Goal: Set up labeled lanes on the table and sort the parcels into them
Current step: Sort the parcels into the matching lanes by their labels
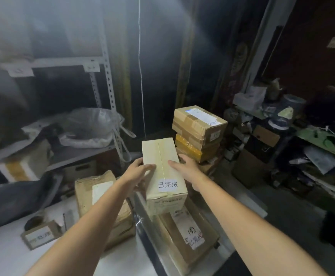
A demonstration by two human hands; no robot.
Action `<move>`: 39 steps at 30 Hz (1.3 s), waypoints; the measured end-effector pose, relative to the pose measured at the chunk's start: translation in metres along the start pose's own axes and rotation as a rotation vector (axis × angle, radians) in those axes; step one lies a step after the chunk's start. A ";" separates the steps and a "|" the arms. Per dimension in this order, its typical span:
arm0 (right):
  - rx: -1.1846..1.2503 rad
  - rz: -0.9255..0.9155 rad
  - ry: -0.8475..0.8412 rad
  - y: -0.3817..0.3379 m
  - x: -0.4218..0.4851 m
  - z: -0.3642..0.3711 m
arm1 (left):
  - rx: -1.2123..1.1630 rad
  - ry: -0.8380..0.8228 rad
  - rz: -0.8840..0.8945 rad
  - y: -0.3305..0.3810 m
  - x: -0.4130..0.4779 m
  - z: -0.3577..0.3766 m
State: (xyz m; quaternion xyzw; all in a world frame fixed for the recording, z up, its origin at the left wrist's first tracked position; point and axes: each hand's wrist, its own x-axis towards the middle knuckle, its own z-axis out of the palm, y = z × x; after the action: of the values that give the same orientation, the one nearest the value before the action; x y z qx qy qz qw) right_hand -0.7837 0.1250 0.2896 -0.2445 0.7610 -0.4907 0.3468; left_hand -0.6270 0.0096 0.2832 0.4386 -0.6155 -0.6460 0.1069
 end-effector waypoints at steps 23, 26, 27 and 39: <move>-0.082 0.075 -0.373 0.044 0.177 0.009 | -0.157 0.322 -0.244 -0.015 0.111 0.049; -0.071 0.092 -0.382 0.053 0.182 0.014 | -0.155 0.323 -0.247 -0.022 0.118 0.047; -0.065 0.101 -0.385 0.055 0.182 0.015 | -0.153 0.322 -0.250 -0.024 0.119 0.048; -0.064 0.120 -0.386 0.059 0.187 0.023 | -0.144 0.315 -0.234 -0.032 0.125 0.044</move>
State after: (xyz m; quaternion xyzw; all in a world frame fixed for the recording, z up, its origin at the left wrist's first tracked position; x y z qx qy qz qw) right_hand -0.8880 0.0020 0.1748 -0.2993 0.7088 -0.3887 0.5069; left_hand -0.7186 -0.0371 0.1941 0.5942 -0.4882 -0.6196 0.1570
